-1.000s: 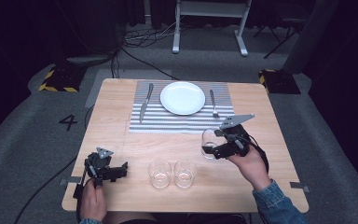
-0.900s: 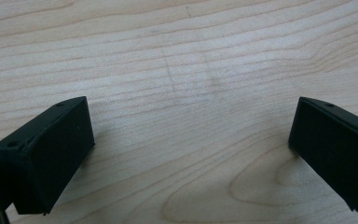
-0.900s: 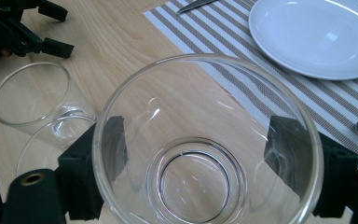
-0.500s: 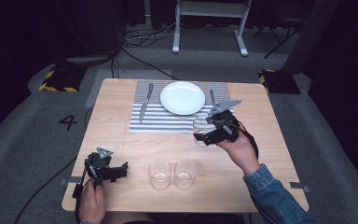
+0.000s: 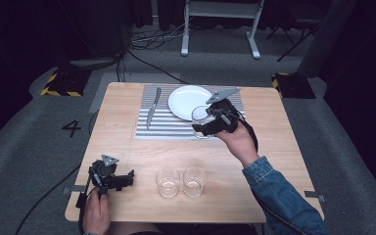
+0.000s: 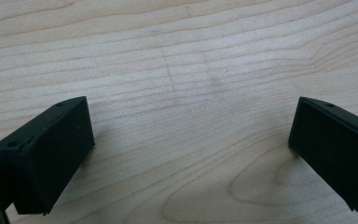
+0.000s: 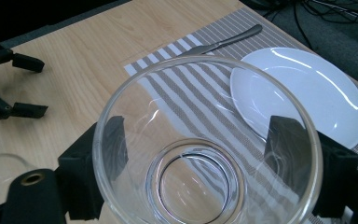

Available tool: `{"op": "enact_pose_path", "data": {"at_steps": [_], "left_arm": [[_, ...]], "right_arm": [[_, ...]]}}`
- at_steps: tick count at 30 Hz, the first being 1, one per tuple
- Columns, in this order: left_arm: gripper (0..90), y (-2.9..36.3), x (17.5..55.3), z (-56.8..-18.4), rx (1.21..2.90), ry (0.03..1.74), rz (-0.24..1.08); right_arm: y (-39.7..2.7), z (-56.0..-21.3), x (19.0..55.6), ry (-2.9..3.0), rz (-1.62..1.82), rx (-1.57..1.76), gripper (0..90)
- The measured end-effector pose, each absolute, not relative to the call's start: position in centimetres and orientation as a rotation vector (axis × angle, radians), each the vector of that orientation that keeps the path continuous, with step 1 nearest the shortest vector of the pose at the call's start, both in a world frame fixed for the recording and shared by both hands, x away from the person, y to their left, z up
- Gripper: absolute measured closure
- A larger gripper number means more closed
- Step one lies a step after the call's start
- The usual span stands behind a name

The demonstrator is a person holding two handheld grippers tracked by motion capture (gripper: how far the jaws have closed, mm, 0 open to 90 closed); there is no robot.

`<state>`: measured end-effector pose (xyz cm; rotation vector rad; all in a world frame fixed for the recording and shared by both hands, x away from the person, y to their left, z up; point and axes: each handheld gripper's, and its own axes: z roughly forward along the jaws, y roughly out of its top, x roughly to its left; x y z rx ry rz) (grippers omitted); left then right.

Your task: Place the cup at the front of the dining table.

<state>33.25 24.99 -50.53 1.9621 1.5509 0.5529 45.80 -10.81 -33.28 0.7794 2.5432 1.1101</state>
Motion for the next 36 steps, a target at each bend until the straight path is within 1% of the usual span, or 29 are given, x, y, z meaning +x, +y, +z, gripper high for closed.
{"op": "enact_pose_path", "data": {"at_steps": [11, 17, 27, 36], "left_arm": [[0.1, 25.0, 33.3, -50.5, 1.963, 1.551, 0.553], [0.1, 25.0, 33.2, -50.5, 1.962, 1.551, 0.549], [0.1, 25.0, 33.2, -50.5, 1.961, 1.552, 0.551], [0.1, 25.0, 33.2, -50.5, 1.960, 1.553, 0.550]], "right_arm": [[-7.5, -33.1, 48.9, 2.543, 1.072, 0.783, 18.6], [-5.2, -33.6, 50.3, 2.582, 1.055, 0.774, 18.6], [-1.4, -36.8, 53.4, 2.616, 1.022, 0.777, 18.6], [0.5, -39.5, 55.3, 2.634, 1.001, 0.789, 18.6]]}}
